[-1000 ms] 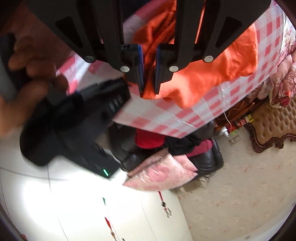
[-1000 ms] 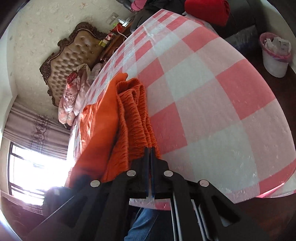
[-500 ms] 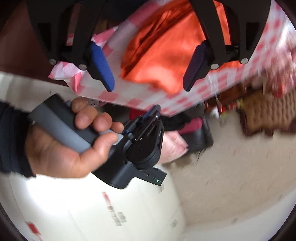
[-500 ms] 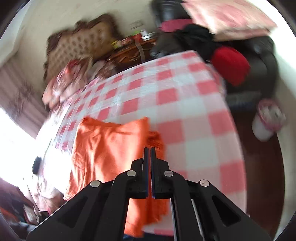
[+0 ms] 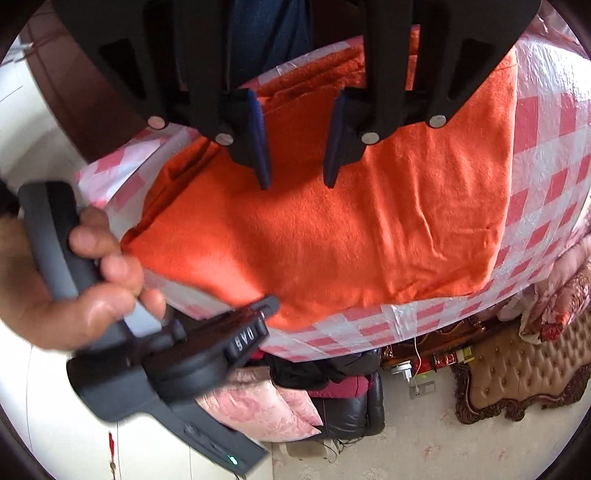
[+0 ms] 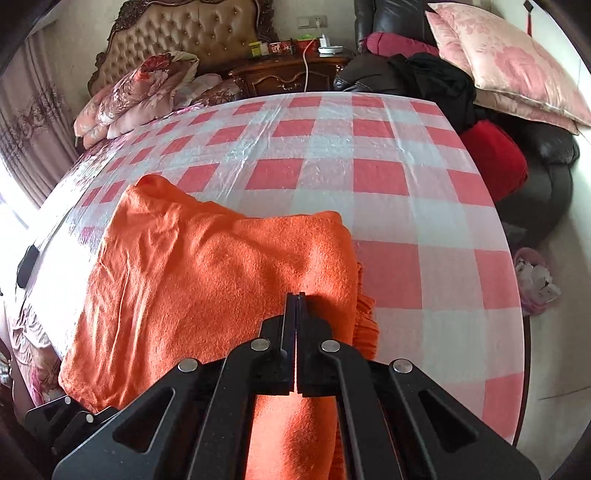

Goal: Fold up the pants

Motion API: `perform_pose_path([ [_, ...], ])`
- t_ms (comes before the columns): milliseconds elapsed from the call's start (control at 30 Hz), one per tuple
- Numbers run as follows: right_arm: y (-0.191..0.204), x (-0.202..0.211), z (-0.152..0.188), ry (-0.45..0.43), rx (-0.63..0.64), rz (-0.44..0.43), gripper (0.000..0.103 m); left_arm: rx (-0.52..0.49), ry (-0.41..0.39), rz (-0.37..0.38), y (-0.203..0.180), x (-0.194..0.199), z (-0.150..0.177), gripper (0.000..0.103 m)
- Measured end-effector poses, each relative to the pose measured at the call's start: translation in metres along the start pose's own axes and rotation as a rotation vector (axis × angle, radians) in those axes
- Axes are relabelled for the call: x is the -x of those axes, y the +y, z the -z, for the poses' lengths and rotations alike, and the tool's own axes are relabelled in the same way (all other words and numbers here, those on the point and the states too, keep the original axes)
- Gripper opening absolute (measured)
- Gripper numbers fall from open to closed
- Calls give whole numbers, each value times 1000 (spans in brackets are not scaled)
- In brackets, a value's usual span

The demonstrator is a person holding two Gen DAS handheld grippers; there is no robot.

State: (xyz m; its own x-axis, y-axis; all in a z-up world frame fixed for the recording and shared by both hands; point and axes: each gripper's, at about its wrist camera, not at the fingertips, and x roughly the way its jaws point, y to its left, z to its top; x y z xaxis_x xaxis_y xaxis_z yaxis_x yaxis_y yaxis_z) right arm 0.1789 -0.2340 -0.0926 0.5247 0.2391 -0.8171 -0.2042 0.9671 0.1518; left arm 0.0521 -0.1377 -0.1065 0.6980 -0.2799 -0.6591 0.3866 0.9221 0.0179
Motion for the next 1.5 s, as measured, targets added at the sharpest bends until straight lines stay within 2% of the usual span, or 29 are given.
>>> perform_pose_path([
  [67, 7, 10, -1, -38, 5, 36, 0, 38, -31, -21, 10, 5, -4, 31],
  [133, 13, 24, 1, -95, 28, 76, 6, 72, 9, -30, 19, -3, -5, 33],
  [200, 13, 22, 5, -88, 39, 128, 7, 120, 69, -15, 27, -11, 0, 33],
  [267, 9, 11, 11, -50, 63, 199, 7, 115, 64, -12, 29, -11, 0, 36],
  [300, 6, 7, 14, -45, 65, 220, 7, 110, 65, -15, 30, -9, -1, 42],
  [333, 3, 8, 17, -56, 50, 229, 9, 119, 66, -11, 33, -8, -2, 52],
  [400, 1, 18, 19, -83, 14, 251, 10, 153, 55, -26, 43, 0, -5, 59],
  [467, 10, 44, 26, -158, -9, 248, 19, 184, 45, -51, 56, 9, -9, 61],
  [500, 20, 56, 32, -183, -4, 239, 19, 206, 40, -72, 65, 14, -9, 65],
  [567, 35, 63, 46, -177, 13, 214, 19, 229, 57, -122, 78, 19, -9, 65],
  [633, 44, 62, 62, -158, 7, 197, 24, 252, 89, -126, 90, 21, -4, 65],
  [700, 46, 50, 78, -110, -17, 211, 26, 244, 161, -122, 95, 15, 4, 65],
  [767, 45, 42, 89, -85, -40, 223, 26, 246, 176, -117, 96, 16, 11, 66],
  [900, 51, 38, 96, -113, -40, 268, 26, 217, 176, -114, 95, 16, 14, 66],
  [1067, 54, 36, 95, -112, -56, 300, 26, 232, 206, -111, 102, 7, 16, 80],
  [1133, 55, 42, 95, -95, -79, 301, 26, 243, 232, -126, 107, 4, 14, 93],
  [1233, 61, 61, 98, -90, -110, 296, 27, 255, 244, -150, 111, 9, 13, 95],
  [1300, 65, 81, 102, -95, -138, 313, 33, 224, 219, -170, 105, 21, 7, 95],
  [1367, 71, 101, 108, -121, -146, 331, 47, 187, 193, -172, 97, 34, 2, 96],
  [1400, 74, 110, 111, -135, -144, 352, 52, 170, 172, -168, 90, 46, -1, 100],
  [1433, 76, 118, 113, -144, -144, 371, 63, 165, 158, -165, 86, 55, -3, 101],
  [1500, 80, 135, 120, -166, -148, 404, 69, 185, 152, -131, 79, 76, -7, 101],
])
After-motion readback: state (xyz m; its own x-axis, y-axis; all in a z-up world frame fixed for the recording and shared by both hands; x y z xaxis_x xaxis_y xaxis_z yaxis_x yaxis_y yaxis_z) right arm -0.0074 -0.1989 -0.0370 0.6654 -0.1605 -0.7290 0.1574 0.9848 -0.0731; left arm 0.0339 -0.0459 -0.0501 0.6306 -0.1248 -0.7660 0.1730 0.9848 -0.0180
